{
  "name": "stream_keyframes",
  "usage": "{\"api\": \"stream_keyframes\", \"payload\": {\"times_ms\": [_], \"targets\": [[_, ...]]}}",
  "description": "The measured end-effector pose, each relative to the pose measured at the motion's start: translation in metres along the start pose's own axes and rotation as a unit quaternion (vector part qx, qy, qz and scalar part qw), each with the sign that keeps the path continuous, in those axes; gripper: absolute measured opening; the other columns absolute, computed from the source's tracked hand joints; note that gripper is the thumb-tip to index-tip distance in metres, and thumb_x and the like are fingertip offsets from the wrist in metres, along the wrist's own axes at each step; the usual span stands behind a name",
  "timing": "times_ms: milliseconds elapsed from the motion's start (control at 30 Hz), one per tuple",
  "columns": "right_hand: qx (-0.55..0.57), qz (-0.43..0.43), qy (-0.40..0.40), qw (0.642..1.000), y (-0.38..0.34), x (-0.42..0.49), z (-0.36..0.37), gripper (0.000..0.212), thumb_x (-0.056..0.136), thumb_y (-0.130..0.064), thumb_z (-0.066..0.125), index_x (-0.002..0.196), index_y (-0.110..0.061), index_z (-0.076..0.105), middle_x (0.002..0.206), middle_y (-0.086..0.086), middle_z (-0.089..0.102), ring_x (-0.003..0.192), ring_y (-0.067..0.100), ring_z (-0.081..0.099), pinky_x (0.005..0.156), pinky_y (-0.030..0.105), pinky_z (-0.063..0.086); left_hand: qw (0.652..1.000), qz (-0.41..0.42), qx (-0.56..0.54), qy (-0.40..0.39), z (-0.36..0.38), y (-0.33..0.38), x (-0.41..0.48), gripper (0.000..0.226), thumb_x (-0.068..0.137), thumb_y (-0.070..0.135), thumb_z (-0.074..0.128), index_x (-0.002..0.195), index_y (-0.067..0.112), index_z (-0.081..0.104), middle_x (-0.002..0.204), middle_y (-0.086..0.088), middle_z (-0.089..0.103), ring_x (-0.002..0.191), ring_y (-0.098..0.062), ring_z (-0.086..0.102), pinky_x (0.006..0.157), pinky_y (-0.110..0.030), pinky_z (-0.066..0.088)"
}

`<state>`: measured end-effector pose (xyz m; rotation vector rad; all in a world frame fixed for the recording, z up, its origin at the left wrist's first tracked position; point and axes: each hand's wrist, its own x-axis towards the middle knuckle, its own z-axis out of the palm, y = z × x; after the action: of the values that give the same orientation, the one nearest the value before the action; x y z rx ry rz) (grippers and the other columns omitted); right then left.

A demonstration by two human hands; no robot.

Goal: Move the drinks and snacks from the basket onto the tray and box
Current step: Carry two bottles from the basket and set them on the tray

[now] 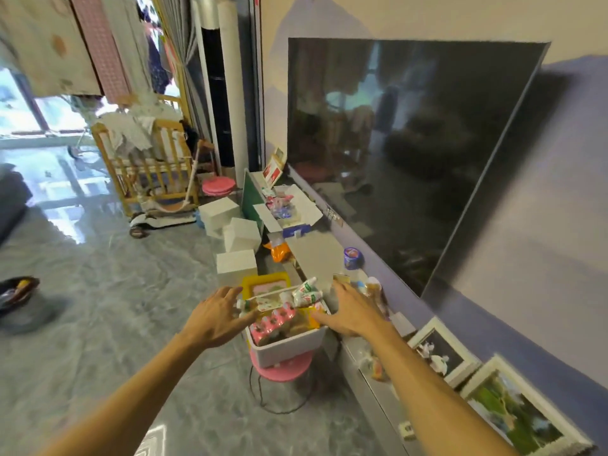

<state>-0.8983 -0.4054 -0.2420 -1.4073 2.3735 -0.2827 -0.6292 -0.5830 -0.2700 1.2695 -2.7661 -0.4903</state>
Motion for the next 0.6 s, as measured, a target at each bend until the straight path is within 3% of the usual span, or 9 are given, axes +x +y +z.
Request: {"api": "stream_keyframes", "payload": {"times_ms": [133,433,600], "targets": [[-0.017,-0.046,-0.036,0.998,-0.006,0.089,-0.001,0.107,0.077,-0.089,0.059,0.159,-0.022,0.037,0.161,0.004,0.045,0.142,0.029,0.05,0.109,0.048,0.049,0.998,-0.054,-0.019,-0.005,0.012,-0.014,0.054,0.102,0.083,0.094,0.039,0.159,0.027,0.04,0.159,-0.005,0.049,0.136,-0.027,0.056,0.109,-0.046,0.049],[-0.071,-0.127,-0.149,0.978,-0.032,0.28,0.049,0.11,0.085,-0.081,0.063,0.167,-0.018,0.026,0.173,0.004,0.031,0.153,0.028,0.038,0.119,0.047,0.04,0.979,-0.176,-0.09,-0.048,0.078,-0.066,0.164,0.123,0.067,0.11,0.024,0.159,0.029,0.04,0.16,-0.005,0.049,0.135,-0.026,0.057,0.106,-0.046,0.05],[-0.102,-0.149,-0.199,0.963,-0.039,0.376,0.106,0.108,0.088,-0.08,0.06,0.168,-0.016,0.025,0.174,0.005,0.028,0.155,0.029,0.036,0.12,0.048,0.04,0.966,-0.207,-0.115,-0.099,0.132,-0.114,0.237,0.129,0.062,0.11,0.028,0.16,0.026,0.037,0.158,-0.009,0.049,0.132,-0.03,0.059,0.106,-0.047,0.053]]}}
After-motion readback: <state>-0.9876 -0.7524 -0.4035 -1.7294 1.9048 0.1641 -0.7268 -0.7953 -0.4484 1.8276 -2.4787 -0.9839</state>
